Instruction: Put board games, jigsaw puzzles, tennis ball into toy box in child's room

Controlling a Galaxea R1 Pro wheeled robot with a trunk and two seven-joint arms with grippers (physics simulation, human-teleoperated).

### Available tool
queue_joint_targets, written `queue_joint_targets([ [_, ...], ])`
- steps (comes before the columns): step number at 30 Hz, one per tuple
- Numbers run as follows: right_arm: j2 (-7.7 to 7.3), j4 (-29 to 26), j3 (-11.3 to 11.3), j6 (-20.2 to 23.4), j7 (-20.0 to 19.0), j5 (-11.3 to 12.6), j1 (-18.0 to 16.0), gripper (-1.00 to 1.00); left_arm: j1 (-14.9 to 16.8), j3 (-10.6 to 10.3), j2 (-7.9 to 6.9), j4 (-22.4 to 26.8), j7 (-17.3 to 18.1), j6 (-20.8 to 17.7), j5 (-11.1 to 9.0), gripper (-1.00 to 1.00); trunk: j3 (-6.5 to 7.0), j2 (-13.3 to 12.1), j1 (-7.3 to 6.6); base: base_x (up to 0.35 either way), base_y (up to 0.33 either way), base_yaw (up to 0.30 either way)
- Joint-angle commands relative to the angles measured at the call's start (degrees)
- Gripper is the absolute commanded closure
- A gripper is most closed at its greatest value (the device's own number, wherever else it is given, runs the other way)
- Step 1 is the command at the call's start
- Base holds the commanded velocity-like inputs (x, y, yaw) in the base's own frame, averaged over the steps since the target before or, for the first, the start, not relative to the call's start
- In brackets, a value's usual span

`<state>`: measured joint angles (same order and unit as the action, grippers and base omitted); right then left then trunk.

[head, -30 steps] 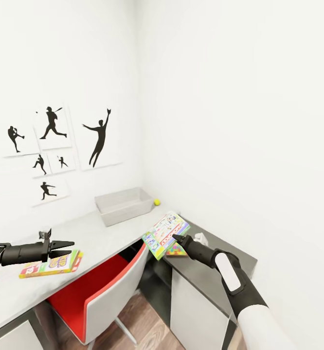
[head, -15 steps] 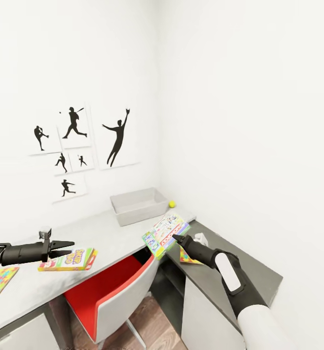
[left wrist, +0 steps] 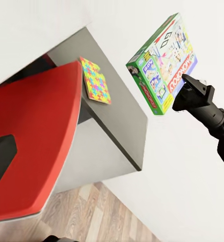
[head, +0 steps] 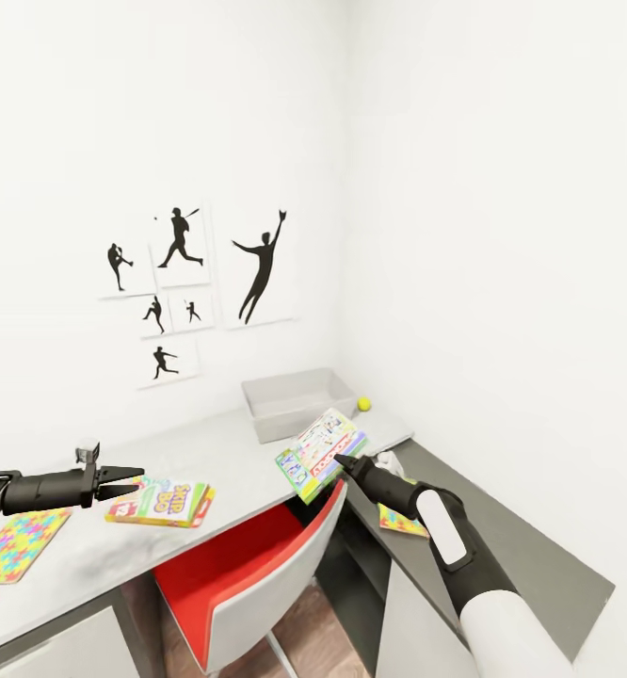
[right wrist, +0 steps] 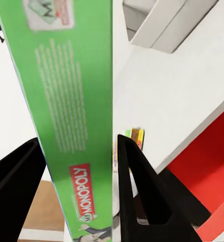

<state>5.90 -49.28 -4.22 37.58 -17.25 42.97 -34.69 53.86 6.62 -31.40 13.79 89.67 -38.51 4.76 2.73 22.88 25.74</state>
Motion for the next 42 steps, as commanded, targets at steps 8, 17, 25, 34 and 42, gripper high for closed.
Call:
queue_joint_targets([
  [8,0.07,0.0,-0.3,0.5,-0.2,0.3,0.0,1.0,0.0,0.3,0.02,0.0,0.3,-0.6,0.5,-1.0,-0.06,0.0,0.05,0.222,0.05,0.006],
  [17,0.07,0.0,-0.3,0.5,-0.2,0.3,0.0,1.0,0.0,0.3,0.02,0.0,0.3,-0.6,0.5,-1.0,-0.55,0.0,0.05,0.116,0.056,-0.063],
  [25,0.07,0.0,-0.3,0.5,-0.2,0.3,0.0,1.0,0.0,0.3,0.02,0.0,0.3,-0.6,0.5,-1.0,-0.59,0.0,0.05,0.063,0.022,-0.006],
  [34,0.07,0.0,-0.3,0.5,-0.2,0.3,0.0,1.0,0.0,0.3,0.02,0.0,0.3,-0.6,0.5,-1.0,-0.6,0.0,0.05,0.191,0.127,-0.004],
  [42,0.07,0.0,-0.3,0.5,-0.2,0.3,0.0,1.0,0.0,0.3,0.02,0.0,0.3,-0.6,0.5,-1.0,-0.99,0.0,0.05,0.091,0.037,-0.138],
])
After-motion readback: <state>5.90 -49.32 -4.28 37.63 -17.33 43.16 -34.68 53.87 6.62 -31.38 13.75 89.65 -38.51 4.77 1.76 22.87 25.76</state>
